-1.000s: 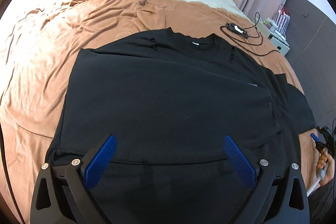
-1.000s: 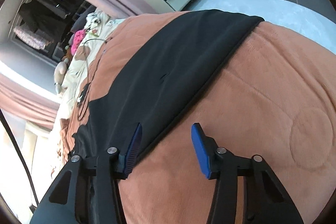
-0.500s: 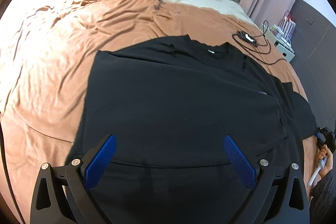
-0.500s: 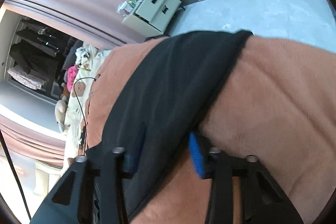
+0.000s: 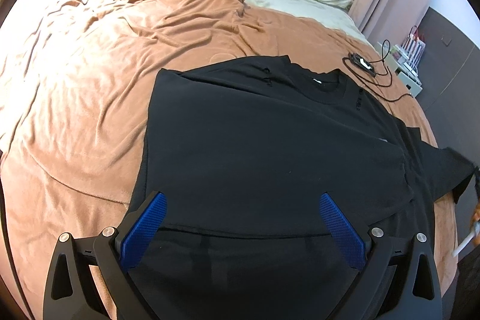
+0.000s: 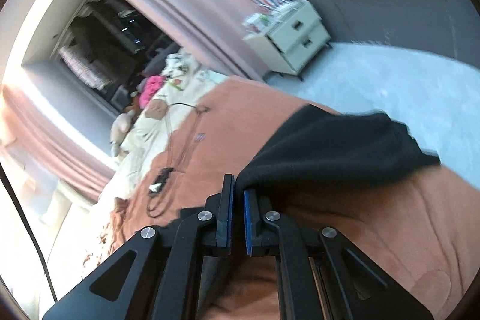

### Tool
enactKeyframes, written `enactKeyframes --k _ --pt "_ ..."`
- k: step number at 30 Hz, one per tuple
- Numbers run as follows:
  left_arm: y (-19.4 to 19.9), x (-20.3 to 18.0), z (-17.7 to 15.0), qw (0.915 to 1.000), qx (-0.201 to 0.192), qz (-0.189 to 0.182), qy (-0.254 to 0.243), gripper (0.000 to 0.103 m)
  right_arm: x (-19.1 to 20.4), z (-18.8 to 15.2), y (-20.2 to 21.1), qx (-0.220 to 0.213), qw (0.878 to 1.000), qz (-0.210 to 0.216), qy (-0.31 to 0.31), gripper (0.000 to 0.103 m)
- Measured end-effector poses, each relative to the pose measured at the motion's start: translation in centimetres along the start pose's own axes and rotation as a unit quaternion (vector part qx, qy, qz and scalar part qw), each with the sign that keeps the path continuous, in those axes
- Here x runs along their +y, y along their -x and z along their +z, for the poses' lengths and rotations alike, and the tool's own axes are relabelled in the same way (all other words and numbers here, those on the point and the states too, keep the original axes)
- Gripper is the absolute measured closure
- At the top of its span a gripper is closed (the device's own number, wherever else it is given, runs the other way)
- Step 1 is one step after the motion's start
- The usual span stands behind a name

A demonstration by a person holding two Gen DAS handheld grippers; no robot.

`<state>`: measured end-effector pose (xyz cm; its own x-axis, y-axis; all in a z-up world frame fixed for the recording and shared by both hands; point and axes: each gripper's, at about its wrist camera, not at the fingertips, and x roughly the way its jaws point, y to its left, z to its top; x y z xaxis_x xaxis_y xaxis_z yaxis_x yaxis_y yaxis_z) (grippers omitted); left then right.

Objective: Fold small clothes
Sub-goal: 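Lift the sleeve with the right gripper, lay it across the body, open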

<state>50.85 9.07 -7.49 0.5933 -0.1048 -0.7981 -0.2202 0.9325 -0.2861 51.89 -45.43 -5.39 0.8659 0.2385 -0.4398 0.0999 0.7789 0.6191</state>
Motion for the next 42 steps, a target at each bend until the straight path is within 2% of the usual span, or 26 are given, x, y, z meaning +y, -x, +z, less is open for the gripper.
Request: enactKeyframes --k 5,14,21,30,39,42 --pt "0.9 1.2 0.3 0.9998 -0.008 -0.007 0.014 0.0 5.4 -0.3 2.0 -0.007 0.998 0.029 0.056 0.1" --pt "2.5 3.5 0.2 0.9992 -0.018 -0.016 0.032 0.001 11.8 -1.8 3.3 0.007 0.99 0.08 0.118 0.1" --pt "3.5 5.7 0.2 0.9982 -0.023 -0.019 0.052 0.001 13.2 -1.1 1.0 0.036 0.982 0.12 0.14 0.1" --pt "4.1 8.2 -0.5 0.997 -0.022 -0.022 0.071 0.001 14.6 -1.8 -4.4 0.123 0.959 0.151 0.204 0.1" --pt "4.3 9.4 -0.8 0.9968 -0.021 -0.016 0.076 0.001 13.8 -5.2 -8.7 0.205 0.935 0.153 0.247 0.1" --pt "4.3 9.3 -0.8 0.9969 -0.02 -0.016 0.075 0.001 13.1 -6.2 -10.0 0.229 0.929 0.139 0.256 0.1"
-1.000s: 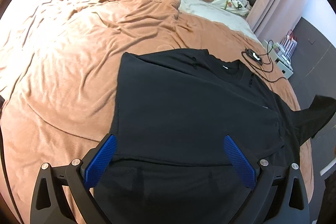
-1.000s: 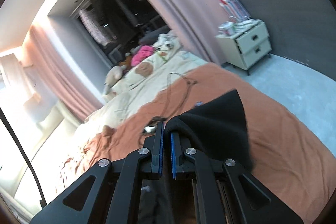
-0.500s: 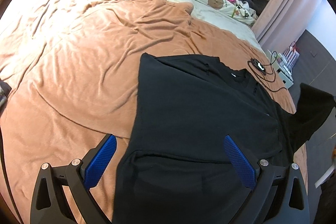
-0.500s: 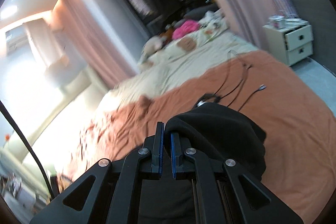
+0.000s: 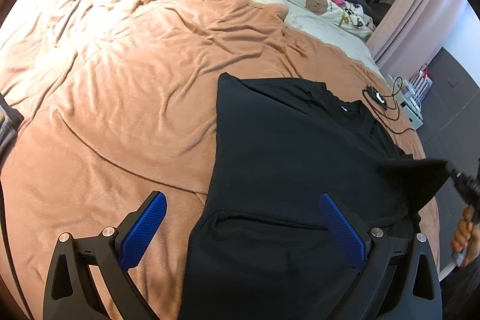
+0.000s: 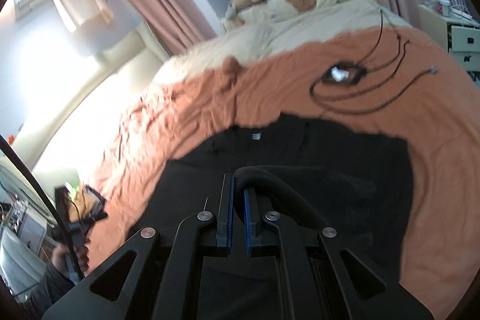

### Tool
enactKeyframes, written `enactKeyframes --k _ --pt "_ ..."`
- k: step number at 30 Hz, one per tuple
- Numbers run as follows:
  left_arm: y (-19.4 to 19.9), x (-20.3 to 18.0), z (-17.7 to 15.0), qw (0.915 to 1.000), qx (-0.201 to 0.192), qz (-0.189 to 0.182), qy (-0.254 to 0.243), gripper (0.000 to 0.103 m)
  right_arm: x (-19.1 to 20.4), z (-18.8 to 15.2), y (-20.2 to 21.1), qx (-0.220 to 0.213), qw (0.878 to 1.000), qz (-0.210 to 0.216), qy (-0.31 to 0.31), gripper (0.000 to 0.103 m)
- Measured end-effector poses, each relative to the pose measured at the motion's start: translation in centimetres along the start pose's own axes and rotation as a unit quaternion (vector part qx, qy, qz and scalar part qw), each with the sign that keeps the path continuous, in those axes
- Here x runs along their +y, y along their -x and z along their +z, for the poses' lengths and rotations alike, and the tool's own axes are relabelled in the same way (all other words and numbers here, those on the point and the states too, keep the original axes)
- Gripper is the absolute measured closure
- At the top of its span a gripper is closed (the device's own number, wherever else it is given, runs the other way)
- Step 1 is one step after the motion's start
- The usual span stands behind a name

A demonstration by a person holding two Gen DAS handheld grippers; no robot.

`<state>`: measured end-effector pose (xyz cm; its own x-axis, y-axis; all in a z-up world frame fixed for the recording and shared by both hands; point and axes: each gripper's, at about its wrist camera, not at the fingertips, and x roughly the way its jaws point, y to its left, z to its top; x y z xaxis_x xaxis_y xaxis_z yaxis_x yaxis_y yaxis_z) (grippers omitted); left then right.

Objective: Fold small clothes
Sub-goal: 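Lift the sleeve with the right gripper, lay it across the body, open, then withdraw the right tool while lowering the left tool onto the folded sleeve cuff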

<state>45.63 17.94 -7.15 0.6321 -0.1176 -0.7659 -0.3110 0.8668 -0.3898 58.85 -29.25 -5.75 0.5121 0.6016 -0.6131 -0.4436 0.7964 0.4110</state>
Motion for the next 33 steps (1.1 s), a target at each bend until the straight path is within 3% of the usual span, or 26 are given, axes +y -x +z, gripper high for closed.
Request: enactKeyframes --k 2,3,4,6,10,13,17,22,24,28,33 --pt "0.0 -0.3 0.1 1.0 0.0 -0.002 -0.003 0.001 -0.5 -0.7 -1.1 0.032 0.999 -0.014 -0.003 0.095" --pt "0.0 -0.5 0.1 1.0 0.001 -0.003 -0.006 0.001 -0.9 -1.1 -1.6 0.049 0.999 -0.022 -0.007 0.078" --pt "0.0 -0.8 0.1 1.0 0.001 -0.003 -0.009 0.001 -1.6 -1.4 -1.8 0.06 0.998 -0.031 -0.009 0.048" --pt "0.0 -1.6 0.1 0.9999 0.002 -0.006 -0.016 0.001 -1.8 -1.8 -1.3 0.053 0.998 -0.044 -0.004 0.015" --pt "-0.1 -3.5 0.1 0.9995 0.003 -0.012 -0.03 0.001 -4.4 -2.7 0.7 0.055 0.997 -0.036 -0.03 0.014" --pt "-0.4 -5.5 0.0 0.9988 0.006 -0.02 -0.044 0.001 -6.7 -4.0 3.8 0.048 0.996 -0.055 -0.058 0.014" --pt "-1.0 -9.1 0.1 0.9968 0.01 -0.024 -0.076 0.001 -11.2 -5.2 8.1 0.008 0.991 -0.048 -0.122 0.014" --pt "-1.2 -14.8 0.7 0.9919 0.006 -0.039 -0.121 0.001 -16.1 -5.8 11.2 -0.027 0.984 -0.07 -0.163 0.014" --pt "-1.2 -17.3 0.8 0.989 0.003 -0.048 -0.14 0.001 -17.2 -6.1 11.9 -0.047 0.98 -0.068 -0.179 0.015" --pt "-2.5 -21.7 1.3 0.9844 0.013 -0.072 -0.16 0.0 -20.4 -6.0 12.1 -0.062 0.976 -0.054 -0.203 0.028" --pt "-6.4 -25.5 1.8 0.9833 0.047 -0.095 -0.148 0.0 -19.8 -7.9 10.6 -0.052 0.974 -0.073 -0.21 0.034"
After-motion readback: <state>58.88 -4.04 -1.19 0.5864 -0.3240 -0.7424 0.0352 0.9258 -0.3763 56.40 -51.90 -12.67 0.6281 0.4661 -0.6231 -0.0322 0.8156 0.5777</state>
